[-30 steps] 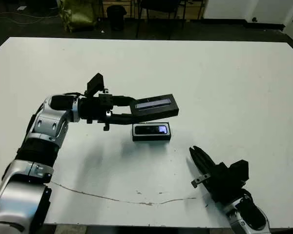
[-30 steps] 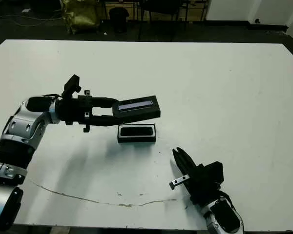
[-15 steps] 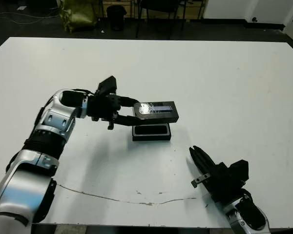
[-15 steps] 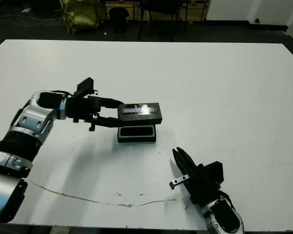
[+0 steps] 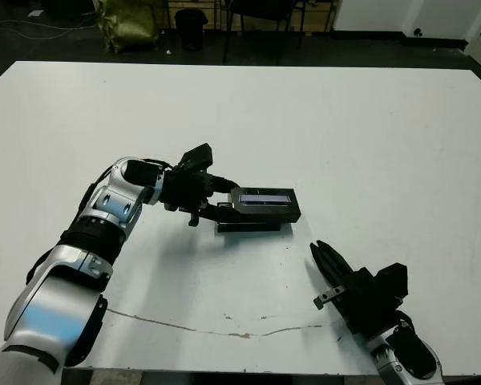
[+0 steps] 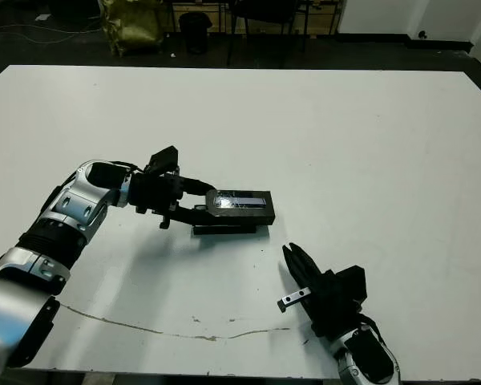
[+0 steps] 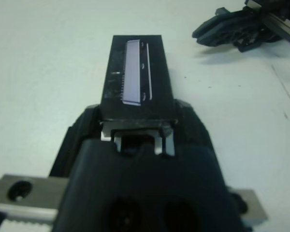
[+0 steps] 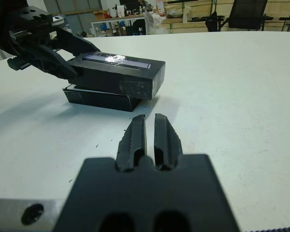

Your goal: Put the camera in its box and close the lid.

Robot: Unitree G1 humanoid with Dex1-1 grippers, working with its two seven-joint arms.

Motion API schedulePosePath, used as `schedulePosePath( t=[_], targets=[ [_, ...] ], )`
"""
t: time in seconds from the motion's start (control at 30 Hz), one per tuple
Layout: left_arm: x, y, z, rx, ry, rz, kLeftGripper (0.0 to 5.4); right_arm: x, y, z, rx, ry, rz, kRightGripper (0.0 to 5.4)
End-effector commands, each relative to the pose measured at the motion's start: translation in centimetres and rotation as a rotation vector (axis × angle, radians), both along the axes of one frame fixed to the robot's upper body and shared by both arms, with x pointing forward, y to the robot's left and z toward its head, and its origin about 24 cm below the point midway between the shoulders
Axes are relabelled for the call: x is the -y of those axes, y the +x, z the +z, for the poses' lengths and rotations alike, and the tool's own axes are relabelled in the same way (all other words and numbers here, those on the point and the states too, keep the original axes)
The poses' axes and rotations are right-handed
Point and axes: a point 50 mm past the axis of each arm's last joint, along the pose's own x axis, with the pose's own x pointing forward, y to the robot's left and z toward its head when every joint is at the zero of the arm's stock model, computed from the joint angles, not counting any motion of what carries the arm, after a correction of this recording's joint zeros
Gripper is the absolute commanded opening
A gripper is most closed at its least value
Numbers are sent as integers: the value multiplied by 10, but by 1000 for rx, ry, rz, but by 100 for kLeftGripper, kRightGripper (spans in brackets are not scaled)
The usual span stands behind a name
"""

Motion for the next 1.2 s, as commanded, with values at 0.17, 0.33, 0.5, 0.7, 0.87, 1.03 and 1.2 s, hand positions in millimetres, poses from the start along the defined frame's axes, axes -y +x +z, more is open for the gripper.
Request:
schedulePosePath(
  t=[0.17,0.33,0.5,0.7,0.87,1.03,1.2],
  targets=[
    [0,-4,-4,-4,49,-30,208,4,-5,-15,-78,-1,-9,0],
    [-2,-4,-3,4,58,-31,208,4,-5,-15,-72,-11,-16,0],
    [-5,-3,-1,13,69,-20,208,4,-6,-15,-72,2,-13,0],
    [-8,-2,2,65,98,0,208,3,-7,-13,-74,-6,-24,0],
    [-13,1,3,65,134,24,208,5,-6,-15,-83,-25,-23,0],
    [-19,3,1,27,167,47,208,4,-7,-13,-81,-24,-26,0],
    [-27,6,0,5,219,53,208,4,-6,-15,-77,-10,-20,0]
  ],
)
